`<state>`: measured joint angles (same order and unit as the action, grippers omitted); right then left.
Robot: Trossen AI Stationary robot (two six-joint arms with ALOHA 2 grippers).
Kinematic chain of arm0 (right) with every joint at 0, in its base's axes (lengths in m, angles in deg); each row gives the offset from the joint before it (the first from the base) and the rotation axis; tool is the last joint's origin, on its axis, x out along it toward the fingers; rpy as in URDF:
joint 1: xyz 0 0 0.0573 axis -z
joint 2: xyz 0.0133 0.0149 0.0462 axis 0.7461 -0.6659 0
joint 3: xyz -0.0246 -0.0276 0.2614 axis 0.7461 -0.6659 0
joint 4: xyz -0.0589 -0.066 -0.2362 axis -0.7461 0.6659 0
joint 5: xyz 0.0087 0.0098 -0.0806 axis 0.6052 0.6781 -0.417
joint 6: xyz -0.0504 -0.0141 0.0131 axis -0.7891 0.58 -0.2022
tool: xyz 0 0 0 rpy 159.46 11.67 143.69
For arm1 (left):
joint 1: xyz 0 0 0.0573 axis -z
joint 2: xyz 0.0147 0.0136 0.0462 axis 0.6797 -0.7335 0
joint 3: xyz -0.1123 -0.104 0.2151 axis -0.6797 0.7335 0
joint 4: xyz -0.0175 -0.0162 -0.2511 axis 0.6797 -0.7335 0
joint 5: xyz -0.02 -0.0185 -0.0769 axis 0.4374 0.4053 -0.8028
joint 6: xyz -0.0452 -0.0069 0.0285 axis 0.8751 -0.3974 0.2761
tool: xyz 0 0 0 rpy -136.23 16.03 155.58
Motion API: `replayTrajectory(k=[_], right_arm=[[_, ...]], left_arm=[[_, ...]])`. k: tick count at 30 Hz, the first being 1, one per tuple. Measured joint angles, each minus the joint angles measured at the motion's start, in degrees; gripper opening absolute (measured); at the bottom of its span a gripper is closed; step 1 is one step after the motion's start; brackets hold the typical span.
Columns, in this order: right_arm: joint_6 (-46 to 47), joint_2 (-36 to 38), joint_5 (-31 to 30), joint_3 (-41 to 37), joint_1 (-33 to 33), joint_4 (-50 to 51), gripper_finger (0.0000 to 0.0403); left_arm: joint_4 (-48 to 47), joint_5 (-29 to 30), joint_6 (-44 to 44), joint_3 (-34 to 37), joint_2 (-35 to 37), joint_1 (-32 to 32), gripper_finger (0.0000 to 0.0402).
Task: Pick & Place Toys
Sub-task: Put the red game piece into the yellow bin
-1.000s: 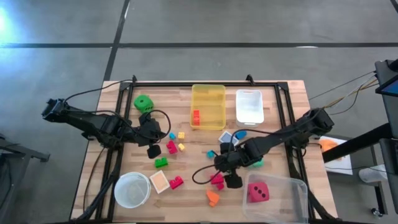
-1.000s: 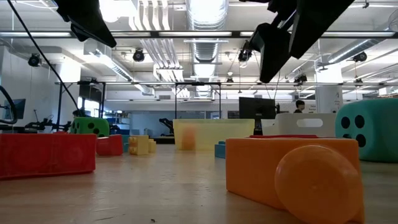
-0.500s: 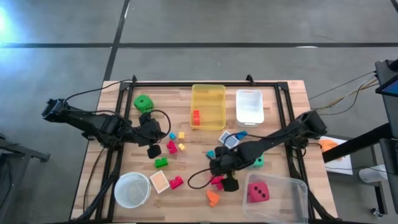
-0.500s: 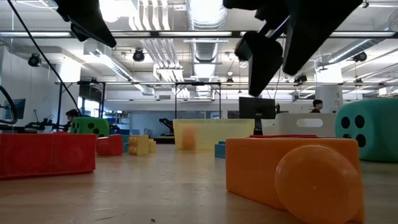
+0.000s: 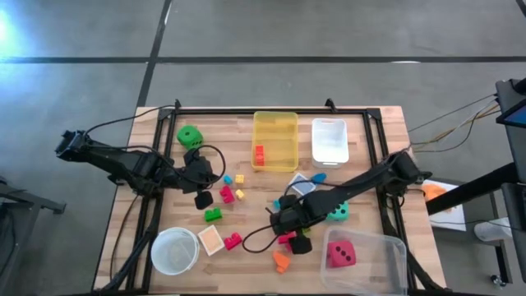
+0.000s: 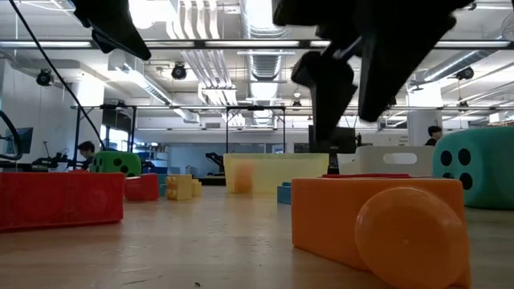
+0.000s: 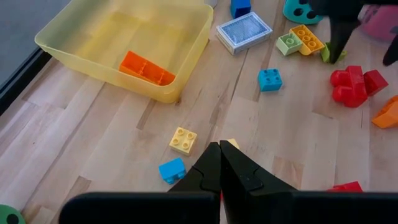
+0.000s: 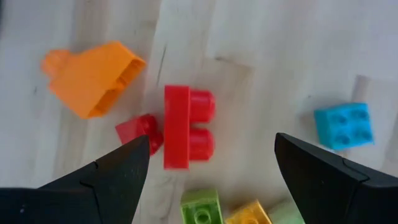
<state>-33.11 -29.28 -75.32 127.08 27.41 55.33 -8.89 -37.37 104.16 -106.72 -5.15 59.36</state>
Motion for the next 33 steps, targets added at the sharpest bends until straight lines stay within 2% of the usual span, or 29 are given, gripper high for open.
replayTrajectory(k=[10,23,27,33], right_arm=[[-1.5,-8.0,1.7,2.8,-0.8,0.7,0.0336],[-1.3,-8.8,2.7,2.8,-0.9,0.5,0.033],[-1.4,-8.9,2.8,2.4,-0.9,0.7,0.0285],[-3.0,-8.9,2.9,2.4,-0.9,0.7,0.0171]], left_arm=[[0.0,0.0,0.0,0.0,0.0,0.0,0.0],[0.0,0.0,0.0,0.0,0.0,0.0,0.0],[0.0,0.0,0.0,0.0,0.0,0.0,0.0],[0.0,0.0,0.0,0.0,0.0,0.0,0.0]])
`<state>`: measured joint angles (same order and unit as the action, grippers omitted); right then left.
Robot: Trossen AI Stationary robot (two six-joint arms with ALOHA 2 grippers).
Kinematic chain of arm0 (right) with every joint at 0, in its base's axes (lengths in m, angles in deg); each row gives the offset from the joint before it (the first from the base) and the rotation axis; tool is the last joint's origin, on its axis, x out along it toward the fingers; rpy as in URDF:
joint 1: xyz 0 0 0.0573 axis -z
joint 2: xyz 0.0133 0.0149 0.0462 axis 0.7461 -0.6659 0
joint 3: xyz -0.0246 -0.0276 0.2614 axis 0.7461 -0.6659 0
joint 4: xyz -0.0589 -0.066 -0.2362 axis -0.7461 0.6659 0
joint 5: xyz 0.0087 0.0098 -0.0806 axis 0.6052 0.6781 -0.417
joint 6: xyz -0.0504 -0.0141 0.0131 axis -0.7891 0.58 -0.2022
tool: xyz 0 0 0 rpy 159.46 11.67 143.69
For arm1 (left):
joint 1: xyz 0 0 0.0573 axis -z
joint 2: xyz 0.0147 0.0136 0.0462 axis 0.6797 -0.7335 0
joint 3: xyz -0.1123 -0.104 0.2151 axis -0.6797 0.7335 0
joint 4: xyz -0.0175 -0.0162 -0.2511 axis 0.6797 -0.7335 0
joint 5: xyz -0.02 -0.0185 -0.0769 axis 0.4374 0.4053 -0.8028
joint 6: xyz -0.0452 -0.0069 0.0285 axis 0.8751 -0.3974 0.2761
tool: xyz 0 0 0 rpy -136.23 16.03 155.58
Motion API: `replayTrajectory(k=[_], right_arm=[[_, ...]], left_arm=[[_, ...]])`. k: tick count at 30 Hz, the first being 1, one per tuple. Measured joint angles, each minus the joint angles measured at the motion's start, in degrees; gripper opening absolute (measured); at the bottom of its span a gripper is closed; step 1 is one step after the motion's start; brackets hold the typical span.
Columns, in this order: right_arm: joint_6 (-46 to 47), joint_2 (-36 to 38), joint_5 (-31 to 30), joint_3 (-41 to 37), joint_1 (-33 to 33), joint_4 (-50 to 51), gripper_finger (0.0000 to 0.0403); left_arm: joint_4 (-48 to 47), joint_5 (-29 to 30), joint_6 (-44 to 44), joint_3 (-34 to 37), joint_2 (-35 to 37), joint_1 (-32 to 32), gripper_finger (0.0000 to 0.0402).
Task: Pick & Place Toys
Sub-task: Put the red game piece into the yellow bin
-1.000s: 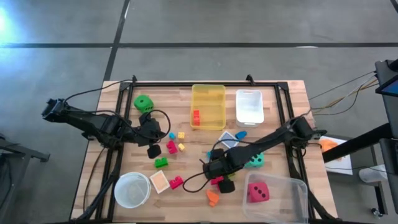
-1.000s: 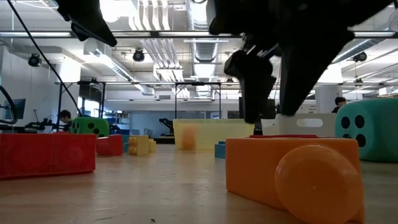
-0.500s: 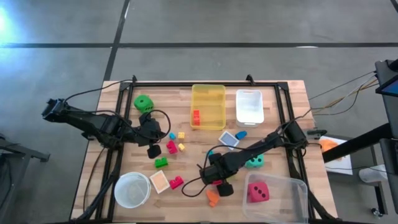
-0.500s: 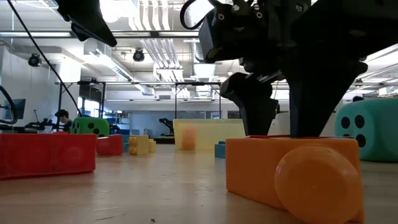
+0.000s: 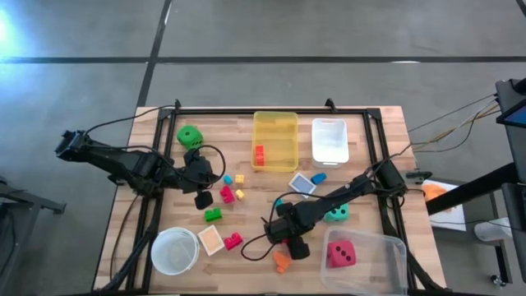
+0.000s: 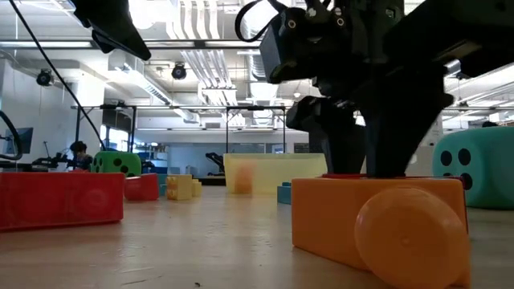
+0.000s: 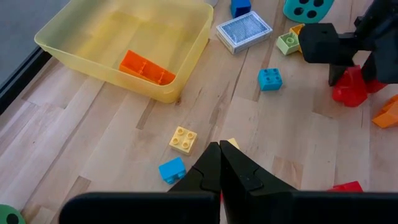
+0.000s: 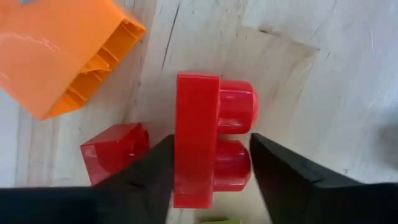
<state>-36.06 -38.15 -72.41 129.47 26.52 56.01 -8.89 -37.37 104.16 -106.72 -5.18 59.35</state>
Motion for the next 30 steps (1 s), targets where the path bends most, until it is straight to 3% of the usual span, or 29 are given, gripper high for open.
replayTrajectory(k=[9,30], right_arm=[[-3.1,0.1,0.5,0.1,0.1,0.3,0.0021],[-2.3,2.2,-0.2,0.4,0.0,1.8,0.0015]], left_arm=[[0.0,0.0,0.0,0.0,0.0,0.0,0.0],[0.0,0.0,0.0,0.0,0.0,0.0,0.0]])
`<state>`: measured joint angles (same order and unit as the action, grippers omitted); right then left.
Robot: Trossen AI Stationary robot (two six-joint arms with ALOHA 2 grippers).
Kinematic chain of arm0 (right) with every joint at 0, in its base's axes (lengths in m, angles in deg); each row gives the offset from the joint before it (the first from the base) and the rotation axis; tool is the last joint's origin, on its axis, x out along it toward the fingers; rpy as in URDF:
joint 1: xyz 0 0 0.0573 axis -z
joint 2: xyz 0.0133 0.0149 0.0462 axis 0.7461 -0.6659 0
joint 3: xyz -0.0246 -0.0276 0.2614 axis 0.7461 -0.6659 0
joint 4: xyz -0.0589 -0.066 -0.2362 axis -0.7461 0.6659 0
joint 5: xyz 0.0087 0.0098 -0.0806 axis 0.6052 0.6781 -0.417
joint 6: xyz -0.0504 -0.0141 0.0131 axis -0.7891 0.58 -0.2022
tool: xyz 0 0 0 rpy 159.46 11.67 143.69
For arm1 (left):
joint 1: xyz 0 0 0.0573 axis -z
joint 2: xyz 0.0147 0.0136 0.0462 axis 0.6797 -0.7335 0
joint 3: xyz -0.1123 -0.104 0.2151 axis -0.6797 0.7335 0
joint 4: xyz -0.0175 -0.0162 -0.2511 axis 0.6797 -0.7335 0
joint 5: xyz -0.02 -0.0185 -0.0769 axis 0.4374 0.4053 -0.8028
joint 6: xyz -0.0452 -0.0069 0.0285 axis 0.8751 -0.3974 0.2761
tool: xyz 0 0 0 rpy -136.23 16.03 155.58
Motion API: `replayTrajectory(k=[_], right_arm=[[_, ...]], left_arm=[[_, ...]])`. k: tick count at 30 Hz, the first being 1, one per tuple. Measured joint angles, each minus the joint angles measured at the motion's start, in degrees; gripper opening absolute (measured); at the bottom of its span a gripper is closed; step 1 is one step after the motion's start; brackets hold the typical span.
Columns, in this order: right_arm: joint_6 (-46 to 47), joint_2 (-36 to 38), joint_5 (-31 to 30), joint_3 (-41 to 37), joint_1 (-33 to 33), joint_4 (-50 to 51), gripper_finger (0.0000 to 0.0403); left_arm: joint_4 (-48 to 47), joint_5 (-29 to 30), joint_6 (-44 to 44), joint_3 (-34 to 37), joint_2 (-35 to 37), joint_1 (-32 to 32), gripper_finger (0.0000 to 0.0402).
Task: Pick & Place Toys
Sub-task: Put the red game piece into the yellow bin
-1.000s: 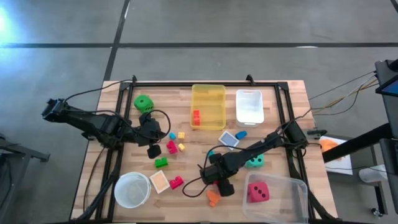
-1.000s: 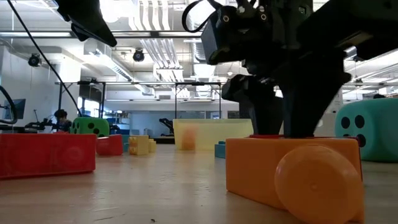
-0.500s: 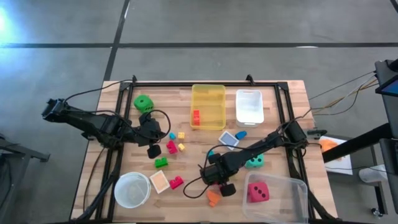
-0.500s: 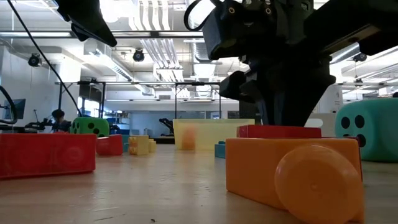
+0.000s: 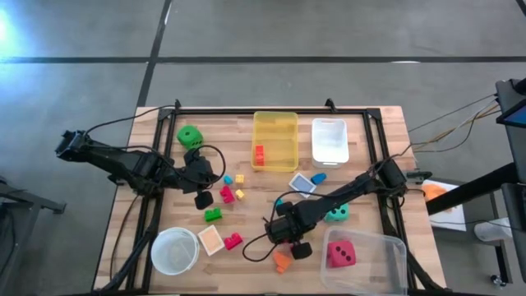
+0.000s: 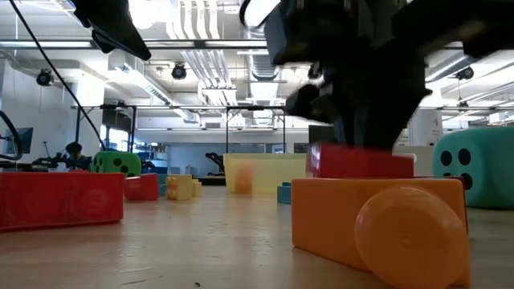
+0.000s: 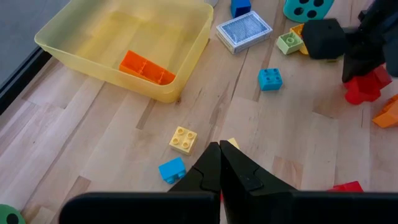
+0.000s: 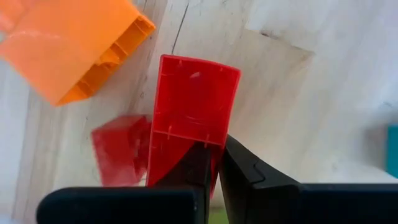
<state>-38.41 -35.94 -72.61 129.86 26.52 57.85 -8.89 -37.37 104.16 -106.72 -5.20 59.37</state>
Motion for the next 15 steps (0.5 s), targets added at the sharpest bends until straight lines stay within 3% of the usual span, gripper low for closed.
replayTrajectory(k=[5,15], right_arm=[[0.5,4.5,-0.4,0.1,0.0,2.2,0.0015],[2.2,14.5,-8.5,0.1,1.6,5.5,0.0015]], left_arm=[[0.0,0.0,0.0,0.0,0.0,0.0,0.0],[0.0,0.0,0.0,0.0,0.0,0.0,0.0]])
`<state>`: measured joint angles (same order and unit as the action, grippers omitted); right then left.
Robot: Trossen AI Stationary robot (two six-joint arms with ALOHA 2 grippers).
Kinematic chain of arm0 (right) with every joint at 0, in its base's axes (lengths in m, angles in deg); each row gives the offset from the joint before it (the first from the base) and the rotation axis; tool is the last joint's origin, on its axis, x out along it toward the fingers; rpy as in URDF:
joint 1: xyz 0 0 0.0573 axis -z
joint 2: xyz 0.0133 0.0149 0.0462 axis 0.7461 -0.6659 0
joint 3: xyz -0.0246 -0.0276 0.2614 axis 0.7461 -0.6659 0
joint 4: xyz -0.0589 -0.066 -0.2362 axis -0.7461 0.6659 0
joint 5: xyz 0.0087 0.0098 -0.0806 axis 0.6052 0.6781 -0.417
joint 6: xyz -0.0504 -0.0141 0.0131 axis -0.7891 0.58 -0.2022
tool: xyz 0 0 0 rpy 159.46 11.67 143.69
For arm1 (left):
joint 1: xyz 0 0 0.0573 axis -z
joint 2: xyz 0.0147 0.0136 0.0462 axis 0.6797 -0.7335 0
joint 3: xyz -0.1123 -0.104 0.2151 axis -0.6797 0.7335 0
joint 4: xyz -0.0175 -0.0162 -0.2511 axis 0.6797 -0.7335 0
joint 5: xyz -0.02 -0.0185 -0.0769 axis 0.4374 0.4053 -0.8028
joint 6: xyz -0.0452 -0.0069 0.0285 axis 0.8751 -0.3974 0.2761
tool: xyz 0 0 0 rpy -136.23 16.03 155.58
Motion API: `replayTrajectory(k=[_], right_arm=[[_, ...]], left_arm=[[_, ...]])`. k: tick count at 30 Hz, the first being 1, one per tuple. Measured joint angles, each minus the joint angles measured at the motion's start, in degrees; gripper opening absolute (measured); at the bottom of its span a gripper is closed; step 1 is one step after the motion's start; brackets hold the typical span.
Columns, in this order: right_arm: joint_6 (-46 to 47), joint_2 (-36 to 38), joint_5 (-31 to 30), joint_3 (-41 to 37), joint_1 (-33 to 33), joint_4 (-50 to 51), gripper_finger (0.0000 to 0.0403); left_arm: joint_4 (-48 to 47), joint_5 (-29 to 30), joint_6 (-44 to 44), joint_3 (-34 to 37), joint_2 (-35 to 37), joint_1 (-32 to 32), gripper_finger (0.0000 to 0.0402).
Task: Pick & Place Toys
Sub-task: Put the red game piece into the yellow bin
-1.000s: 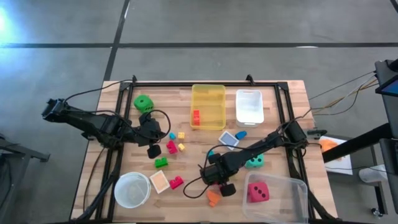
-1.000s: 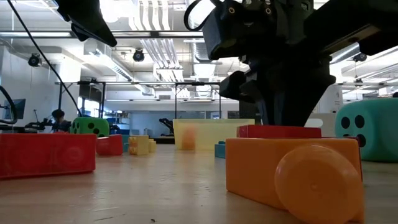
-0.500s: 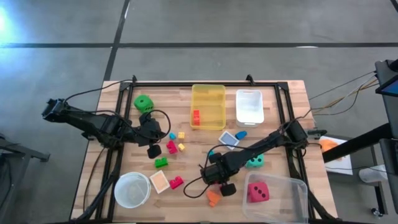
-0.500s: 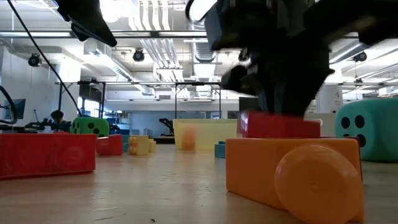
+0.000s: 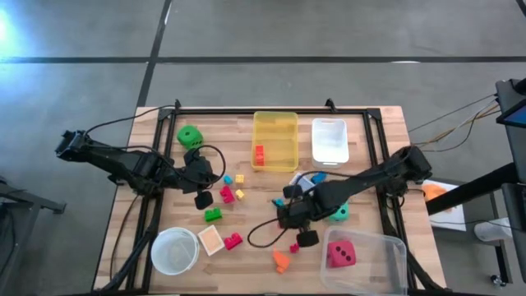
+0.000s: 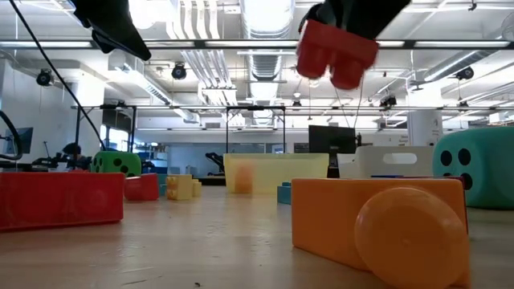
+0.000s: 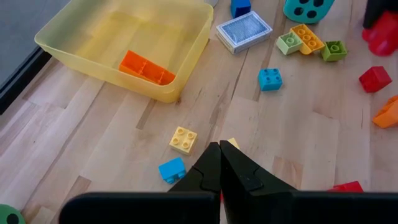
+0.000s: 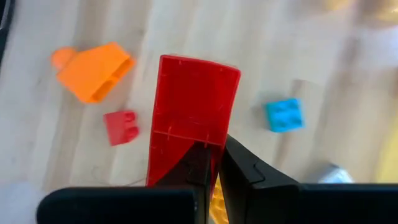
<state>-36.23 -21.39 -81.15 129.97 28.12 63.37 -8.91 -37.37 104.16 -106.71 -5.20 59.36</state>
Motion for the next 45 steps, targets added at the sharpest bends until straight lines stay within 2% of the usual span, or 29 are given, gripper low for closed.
replayTrajectory(k=[3,9,18,29,35,42,45], right_arm=[[2.4,2.4,-2.1,0.0,1.5,1.4,0.0015],[3.3,5.3,-2.3,0.0,5.0,3.4,0.0015],[-0.9,7.7,-2.2,0.2,11.2,6.2,0.0015],[-4.0,7.6,-1.5,7.5,21.6,12.1,0.0015],[-7.3,7.6,4.2,10.4,26.8,12.1,0.0015],[-7.6,7.6,4.7,10.6,31.7,10.5,0.0015],[-7.5,7.6,6.9,8.6,33.2,7.6,0.0015]], left_arm=[[0.0,0.0,0.0,0.0,0.0,0.0,0.0],[0.0,0.0,0.0,0.0,0.0,0.0,0.0],[0.0,0.0,0.0,0.0,0.0,0.0,0.0],[0.0,0.0,0.0,0.0,0.0,0.0,0.0],[0.0,0.0,0.0,0.0,0.0,0.0,0.0],[0.0,0.0,0.0,0.0,0.0,0.0,0.0],[0.0,0.0,0.0,0.0,0.0,0.0,0.0]])
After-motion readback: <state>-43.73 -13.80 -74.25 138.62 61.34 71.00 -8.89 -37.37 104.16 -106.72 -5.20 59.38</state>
